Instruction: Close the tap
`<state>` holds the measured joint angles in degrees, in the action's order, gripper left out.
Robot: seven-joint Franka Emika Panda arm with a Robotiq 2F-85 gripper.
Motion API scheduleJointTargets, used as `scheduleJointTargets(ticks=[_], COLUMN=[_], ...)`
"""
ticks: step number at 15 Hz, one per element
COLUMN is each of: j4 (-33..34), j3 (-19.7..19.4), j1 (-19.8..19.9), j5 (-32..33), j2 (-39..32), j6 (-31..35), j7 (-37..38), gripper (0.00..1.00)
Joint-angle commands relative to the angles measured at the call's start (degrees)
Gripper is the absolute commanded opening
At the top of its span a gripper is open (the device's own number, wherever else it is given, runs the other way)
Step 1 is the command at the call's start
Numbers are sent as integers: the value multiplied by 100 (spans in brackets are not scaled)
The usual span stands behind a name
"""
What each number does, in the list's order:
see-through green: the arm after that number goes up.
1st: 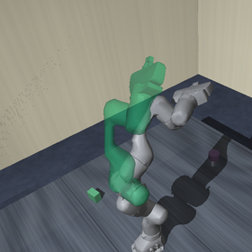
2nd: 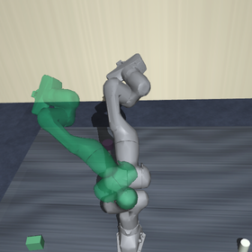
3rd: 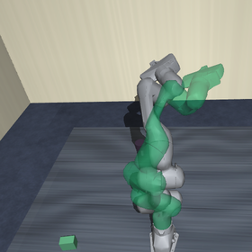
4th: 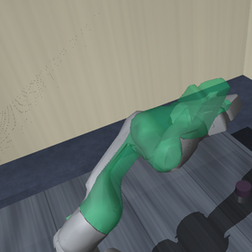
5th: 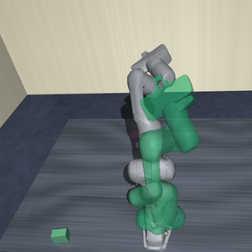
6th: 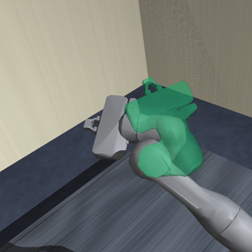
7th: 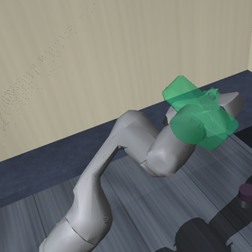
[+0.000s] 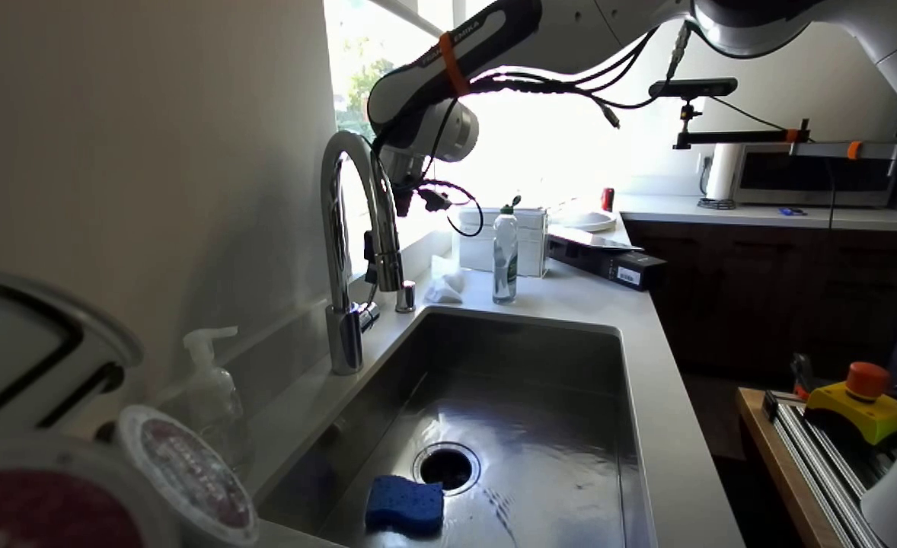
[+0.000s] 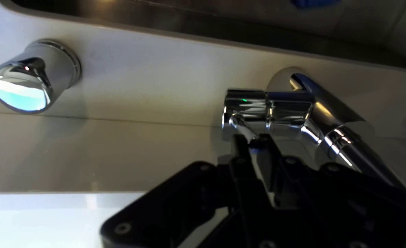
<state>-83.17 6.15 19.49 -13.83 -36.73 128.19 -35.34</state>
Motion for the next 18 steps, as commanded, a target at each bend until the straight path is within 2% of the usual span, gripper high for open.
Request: scheduleJointTargets(ticks=[1,6,18], j4=[-638,-691,-294], j3=[-42,-55,21], j1=[-20,-9,-122], j5=[-174,-311,-232], j2=[308,330,155], j6=[46,329,-10], j7=[-2,-6,-159], gripper=[3,3,3])
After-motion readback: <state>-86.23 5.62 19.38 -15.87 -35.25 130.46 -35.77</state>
